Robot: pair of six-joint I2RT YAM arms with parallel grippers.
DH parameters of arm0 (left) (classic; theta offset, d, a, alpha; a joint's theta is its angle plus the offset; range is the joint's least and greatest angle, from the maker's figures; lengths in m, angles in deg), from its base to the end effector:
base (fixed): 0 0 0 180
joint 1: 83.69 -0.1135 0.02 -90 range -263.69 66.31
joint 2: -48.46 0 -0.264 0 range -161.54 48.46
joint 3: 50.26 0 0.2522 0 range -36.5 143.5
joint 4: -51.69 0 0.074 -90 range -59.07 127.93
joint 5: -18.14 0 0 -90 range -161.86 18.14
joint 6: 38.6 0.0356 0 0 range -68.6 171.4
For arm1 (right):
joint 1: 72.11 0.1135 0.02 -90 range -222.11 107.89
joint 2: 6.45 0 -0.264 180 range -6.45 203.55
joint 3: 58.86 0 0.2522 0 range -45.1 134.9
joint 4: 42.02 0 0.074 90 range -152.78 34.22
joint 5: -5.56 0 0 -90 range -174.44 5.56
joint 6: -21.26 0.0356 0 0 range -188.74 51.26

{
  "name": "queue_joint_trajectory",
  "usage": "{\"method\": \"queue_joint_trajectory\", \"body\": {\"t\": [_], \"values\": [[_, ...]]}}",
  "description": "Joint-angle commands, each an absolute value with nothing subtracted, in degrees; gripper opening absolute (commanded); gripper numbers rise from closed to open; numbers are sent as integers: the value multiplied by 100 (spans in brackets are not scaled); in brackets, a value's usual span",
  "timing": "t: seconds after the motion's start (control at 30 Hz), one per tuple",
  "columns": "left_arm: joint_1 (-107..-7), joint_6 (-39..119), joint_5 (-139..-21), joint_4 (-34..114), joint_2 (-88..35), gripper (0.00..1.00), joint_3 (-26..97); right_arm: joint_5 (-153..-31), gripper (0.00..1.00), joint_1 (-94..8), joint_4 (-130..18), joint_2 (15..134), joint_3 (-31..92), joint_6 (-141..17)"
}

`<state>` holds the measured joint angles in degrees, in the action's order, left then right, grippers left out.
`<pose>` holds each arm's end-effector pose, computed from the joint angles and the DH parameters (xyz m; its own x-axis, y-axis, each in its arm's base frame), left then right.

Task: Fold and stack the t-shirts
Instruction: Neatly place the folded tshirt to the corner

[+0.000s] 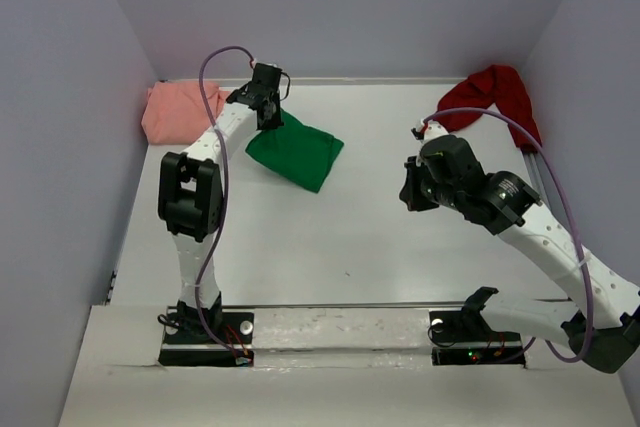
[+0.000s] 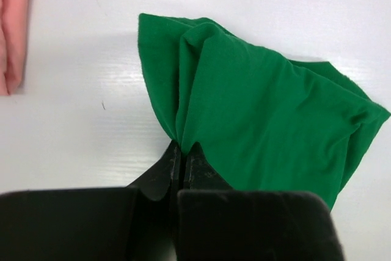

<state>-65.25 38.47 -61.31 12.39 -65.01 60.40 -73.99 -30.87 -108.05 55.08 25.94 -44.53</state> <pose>0.4365 -0.1387 0.2702 -0.6607 -0.0116 -0.7505 0.0352 0.9983 -0.0463 0.1591 0.1309 0.3712 -0.6904 -0.0689 -0.7201 -0.2906 0.9380 0.1888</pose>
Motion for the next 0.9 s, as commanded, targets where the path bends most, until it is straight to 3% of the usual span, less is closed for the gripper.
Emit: {"method": "queue_joint_trajectory", "body": {"t": [0.0,0.4,0.87], "values": [[-6866,4287,-6113,955,-6649,0,7044,-7442,0,-3089,-10579,5428,2521,-4589],[-7542,4718,-6192,444,-7484,0,8970,-7706,0,-3089,-10562,5498,2512,-4606],[-8096,5069,-6429,832,-8178,0,9612,-7636,0,-3089,-10790,5700,2697,-4545]]}}
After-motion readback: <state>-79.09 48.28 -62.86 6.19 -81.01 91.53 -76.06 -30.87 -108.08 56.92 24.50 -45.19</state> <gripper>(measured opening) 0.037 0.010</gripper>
